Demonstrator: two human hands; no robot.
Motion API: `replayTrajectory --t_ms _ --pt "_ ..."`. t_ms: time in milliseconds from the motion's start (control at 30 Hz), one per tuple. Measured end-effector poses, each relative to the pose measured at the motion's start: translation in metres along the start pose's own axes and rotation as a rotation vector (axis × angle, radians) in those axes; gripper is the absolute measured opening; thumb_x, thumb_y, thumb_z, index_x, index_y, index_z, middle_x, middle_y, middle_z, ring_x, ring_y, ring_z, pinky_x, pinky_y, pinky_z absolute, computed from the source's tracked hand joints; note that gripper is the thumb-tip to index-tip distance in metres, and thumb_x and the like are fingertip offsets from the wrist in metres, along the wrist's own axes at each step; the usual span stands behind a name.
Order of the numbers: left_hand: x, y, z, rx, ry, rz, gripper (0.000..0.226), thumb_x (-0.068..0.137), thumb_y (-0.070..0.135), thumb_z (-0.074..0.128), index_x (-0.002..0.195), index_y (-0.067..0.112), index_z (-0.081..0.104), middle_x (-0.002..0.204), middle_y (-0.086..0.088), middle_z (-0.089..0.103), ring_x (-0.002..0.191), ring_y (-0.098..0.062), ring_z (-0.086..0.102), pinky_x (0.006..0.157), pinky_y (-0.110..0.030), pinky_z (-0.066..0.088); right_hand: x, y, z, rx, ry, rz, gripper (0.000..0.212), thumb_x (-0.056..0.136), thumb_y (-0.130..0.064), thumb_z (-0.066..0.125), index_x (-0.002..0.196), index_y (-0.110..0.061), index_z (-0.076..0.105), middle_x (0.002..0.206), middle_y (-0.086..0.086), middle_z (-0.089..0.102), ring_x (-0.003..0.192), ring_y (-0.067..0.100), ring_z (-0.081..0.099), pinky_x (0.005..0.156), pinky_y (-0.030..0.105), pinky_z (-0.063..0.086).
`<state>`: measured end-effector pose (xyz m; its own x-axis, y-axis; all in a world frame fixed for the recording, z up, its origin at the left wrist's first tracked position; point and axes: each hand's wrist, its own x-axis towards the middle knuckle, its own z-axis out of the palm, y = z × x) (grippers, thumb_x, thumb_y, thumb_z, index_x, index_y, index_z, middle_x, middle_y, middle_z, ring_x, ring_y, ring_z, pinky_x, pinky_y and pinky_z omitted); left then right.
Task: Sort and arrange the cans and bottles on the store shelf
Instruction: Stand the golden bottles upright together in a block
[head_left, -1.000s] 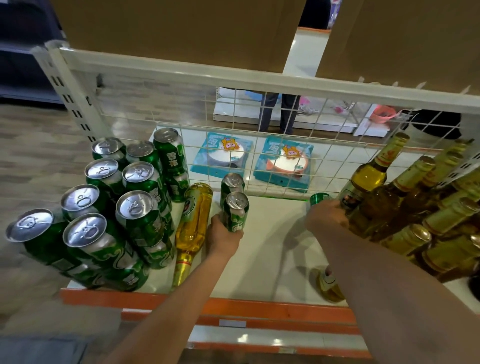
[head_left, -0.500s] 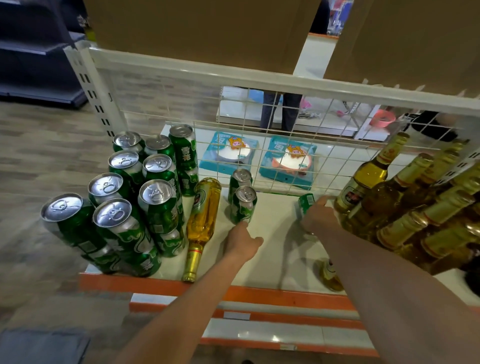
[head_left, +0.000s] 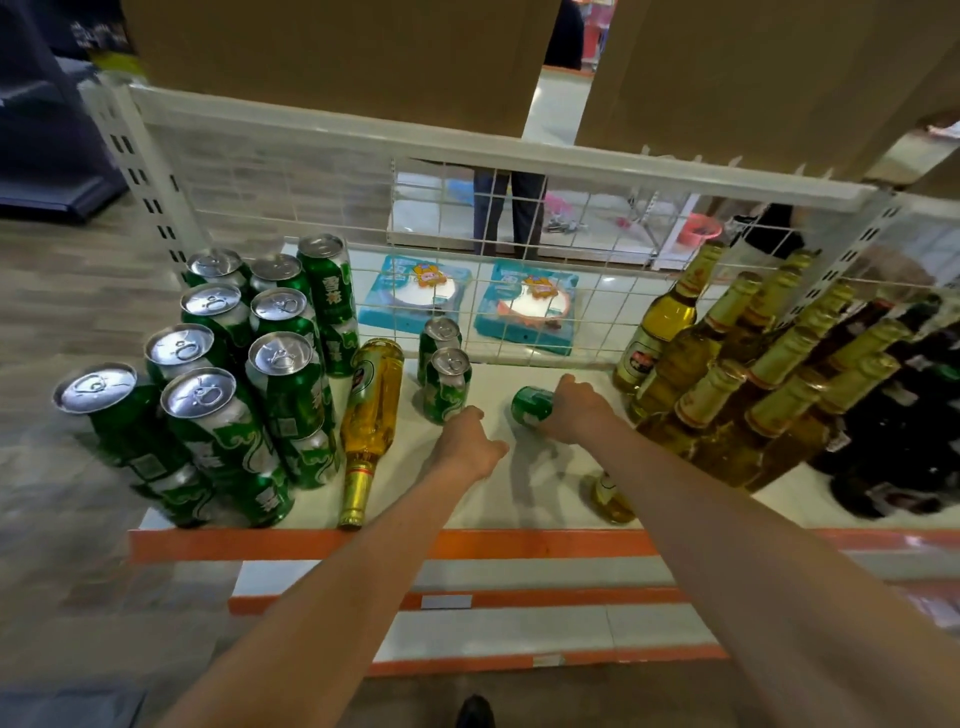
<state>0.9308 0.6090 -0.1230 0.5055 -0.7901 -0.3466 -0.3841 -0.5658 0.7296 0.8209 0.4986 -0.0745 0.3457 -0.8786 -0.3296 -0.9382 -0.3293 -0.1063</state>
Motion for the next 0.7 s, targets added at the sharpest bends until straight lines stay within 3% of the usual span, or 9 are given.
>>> replayTrajectory --t_ms 400,567,700 --pt "-0.023 -0.008 -0.016 -0.053 0.017 -0.008 0.070 0.085 0.024 0.075 0.145 0.009 0.041 0.143 -0.012 0.050 0.129 -0.029 0.050 0.104 -0.038 0.044 -0.039 -0.054 -0.008 0.014 -0.031 -0.109 0.067 0.079 -0.041 0.076 0.128 -0.007 0.045 0.119 0.009 0.058 0.097 0.024 0.057 0.068 0.032 0.043" --pt "-0.027 -0.030 -0.026 -0.086 0.038 0.009 0.037 0.082 0.020 0.074 0.116 0.008 0.066 0.108 -0.009 0.070 0.104 -0.025 0.064 0.074 -0.027 0.045 -0.040 -0.087 -0.002 0.080 -0.003 -0.190 0.075 0.076 -0.044 0.078 0.131 -0.007 0.043 0.116 0.010 0.058 0.103 0.027 0.060 0.067 0.034 0.045" --pt "-0.027 -0.040 -0.034 -0.192 0.051 -0.016 0.032 0.078 0.011 0.077 0.107 0.011 0.062 0.103 -0.006 0.069 0.097 -0.024 0.065 0.082 -0.034 0.055 -0.038 -0.103 0.011 0.145 0.030 -0.253 0.077 0.074 -0.039 0.079 0.133 -0.009 0.041 0.122 0.012 0.056 0.108 0.031 0.060 0.084 0.040 0.054"
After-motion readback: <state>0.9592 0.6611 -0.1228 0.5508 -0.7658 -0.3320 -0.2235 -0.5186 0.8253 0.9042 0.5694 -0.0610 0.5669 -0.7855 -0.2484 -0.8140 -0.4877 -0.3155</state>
